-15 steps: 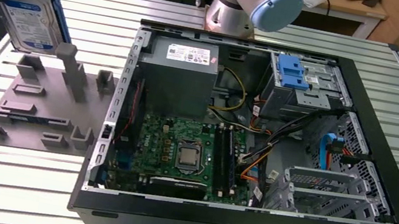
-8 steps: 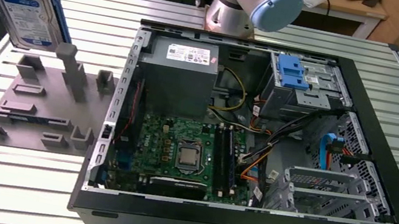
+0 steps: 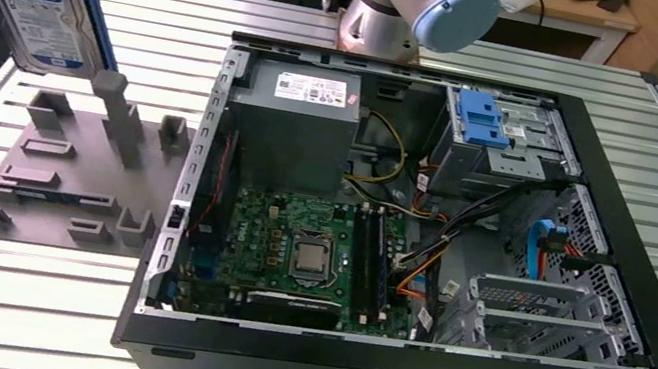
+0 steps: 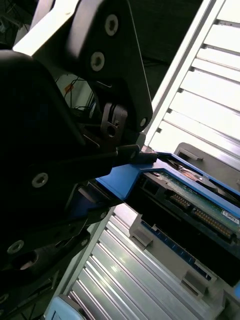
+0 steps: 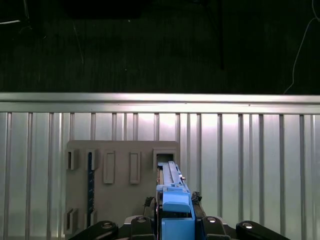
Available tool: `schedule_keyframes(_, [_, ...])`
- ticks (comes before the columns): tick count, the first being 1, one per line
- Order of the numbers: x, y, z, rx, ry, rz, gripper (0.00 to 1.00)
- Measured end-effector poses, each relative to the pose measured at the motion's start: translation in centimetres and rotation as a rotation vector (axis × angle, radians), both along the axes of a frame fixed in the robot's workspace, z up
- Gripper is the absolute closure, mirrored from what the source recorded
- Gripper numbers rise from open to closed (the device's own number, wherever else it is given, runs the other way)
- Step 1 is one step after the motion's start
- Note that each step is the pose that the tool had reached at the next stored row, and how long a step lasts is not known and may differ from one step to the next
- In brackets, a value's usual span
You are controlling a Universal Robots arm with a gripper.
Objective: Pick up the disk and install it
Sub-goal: 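Pick up the disk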
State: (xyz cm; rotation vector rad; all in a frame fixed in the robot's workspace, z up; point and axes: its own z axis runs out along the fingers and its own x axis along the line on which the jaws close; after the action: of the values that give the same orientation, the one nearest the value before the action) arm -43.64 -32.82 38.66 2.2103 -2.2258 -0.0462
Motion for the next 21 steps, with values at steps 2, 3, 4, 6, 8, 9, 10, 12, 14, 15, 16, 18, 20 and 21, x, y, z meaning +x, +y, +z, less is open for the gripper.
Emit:
schedule_keyframes(2, [0.00, 0.00, 0.24, 0.0000, -0.0001, 0.000, 0.64])
schedule_keyframes(3, [0.00, 0.00, 0.37, 0.0000, 0.0000, 0.000, 0.64])
schedule_keyframes(4, [0.00, 0.00, 0.51, 0.0000, 0.0000, 0.000, 0.64])
schedule_keyframes(6, [0.00, 0.00, 0.79, 0.0000, 0.0000, 0.000, 0.64])
schedule_keyframes(8, [0.00, 0.00, 1.07, 0.0000, 0.0000, 0.000, 0.64])
schedule_keyframes(9, [0.00, 0.00, 1.20, 0.0000, -0.0001, 0.000, 0.64])
schedule_keyframes(10, [0.00, 0.00, 1.35, 0.0000, 0.0000, 0.000, 0.64])
schedule_keyframes(12, [0.00, 0.00, 1.63, 0.0000, 0.0000, 0.000, 0.64])
schedule_keyframes(14, [0.00, 0.01, 1.90, 0.0000, 0.0000, 0.000, 0.64])
schedule_keyframes(15, [0.00, 0.01, 2.02, 0.0000, 0.0000, 0.000, 0.64])
schedule_keyframes(16, [0.00, 0.01, 2.13, 0.0000, 0.0000, 0.000, 0.64])
schedule_keyframes(18, [0.00, 0.01, 2.38, 0.0000, 0.0000, 0.000, 0.64])
schedule_keyframes(20, [0.00, 0.01, 2.66, 0.0000, 0.0000, 0.000, 0.64])
schedule_keyframes(21, [0.00, 0.01, 2.80, 0.0000, -0.0001, 0.000, 0.64])
